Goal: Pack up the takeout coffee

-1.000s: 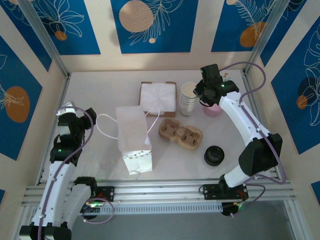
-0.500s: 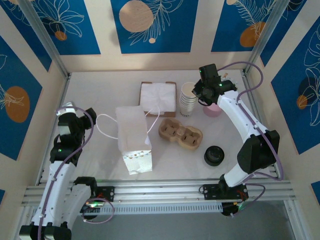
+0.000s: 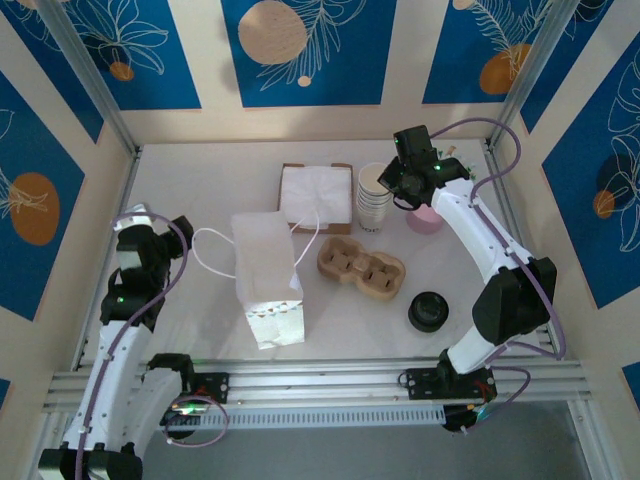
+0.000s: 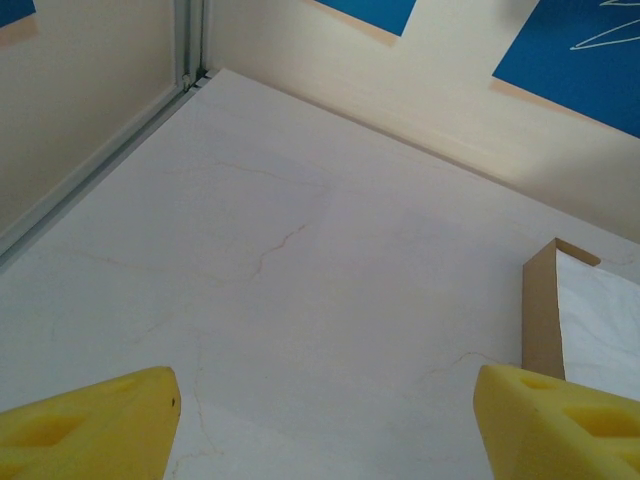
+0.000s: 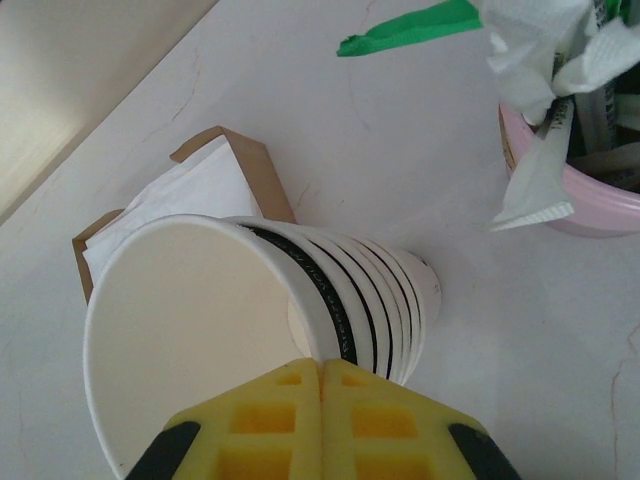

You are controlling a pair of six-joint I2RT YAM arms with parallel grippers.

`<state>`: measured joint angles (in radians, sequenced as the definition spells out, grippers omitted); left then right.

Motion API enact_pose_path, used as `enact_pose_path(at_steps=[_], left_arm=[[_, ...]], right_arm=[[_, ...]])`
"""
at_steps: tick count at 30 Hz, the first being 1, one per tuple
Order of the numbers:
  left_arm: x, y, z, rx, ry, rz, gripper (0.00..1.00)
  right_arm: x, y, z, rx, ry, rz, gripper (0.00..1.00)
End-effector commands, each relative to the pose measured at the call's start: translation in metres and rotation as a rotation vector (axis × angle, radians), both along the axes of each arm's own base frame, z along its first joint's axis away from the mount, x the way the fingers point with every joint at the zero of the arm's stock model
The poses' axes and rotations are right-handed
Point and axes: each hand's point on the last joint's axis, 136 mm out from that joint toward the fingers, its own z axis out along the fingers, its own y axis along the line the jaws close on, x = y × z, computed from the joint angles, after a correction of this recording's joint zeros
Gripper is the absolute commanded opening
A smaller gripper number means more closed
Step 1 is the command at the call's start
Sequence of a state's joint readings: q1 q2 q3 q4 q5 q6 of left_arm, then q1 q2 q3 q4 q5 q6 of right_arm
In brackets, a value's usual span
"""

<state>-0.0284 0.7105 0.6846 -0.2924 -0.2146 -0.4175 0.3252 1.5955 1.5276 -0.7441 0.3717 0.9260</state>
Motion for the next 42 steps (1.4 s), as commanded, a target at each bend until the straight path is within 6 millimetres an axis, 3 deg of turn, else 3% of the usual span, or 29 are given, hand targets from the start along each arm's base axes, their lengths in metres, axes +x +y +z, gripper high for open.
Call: enact_pose_path(at_steps=[1, 11, 23, 27, 31, 36, 42], left_arm=[[0.001, -0.001, 0.000, -0.006, -0.012, -0.003, 0.77], [0.001, -0.002, 0.000, -0.006, -0.012, -0.006, 0.77], [0.002, -0.001, -0.001, -0.005, -0.012, -0.004, 0.77], [0.000, 0.002, 0.000, 0.009, -0.014, 0.009, 0.78], [0.000, 0.003, 0.000, 0.020, -0.014, 0.015, 0.78], [-0.002, 0.004, 0.001, 0.029, -0.019, 0.017, 0.78], [-0.003, 0.003, 0.002, 0.022, -0.024, 0.012, 0.78]], right_arm=[[0.004, 0.002, 0.020, -0.024, -0.049, 0.017, 0.02], [0.001, 0.001, 0.046, -0.018, -0.112, 0.036, 0.00], [-0.030, -0.008, 0.129, -0.035, -0.270, 0.110, 0.00], [-0.053, -0.011, 0.160, -0.004, -0.348, 0.137, 0.00], [-0.082, -0.004, 0.175, 0.037, -0.371, 0.233, 0.00], [-0.126, 0.009, 0.171, 0.068, -0.326, 0.355, 0.00], [-0.182, 0.021, 0.148, 0.105, -0.256, 0.457, 0.00]])
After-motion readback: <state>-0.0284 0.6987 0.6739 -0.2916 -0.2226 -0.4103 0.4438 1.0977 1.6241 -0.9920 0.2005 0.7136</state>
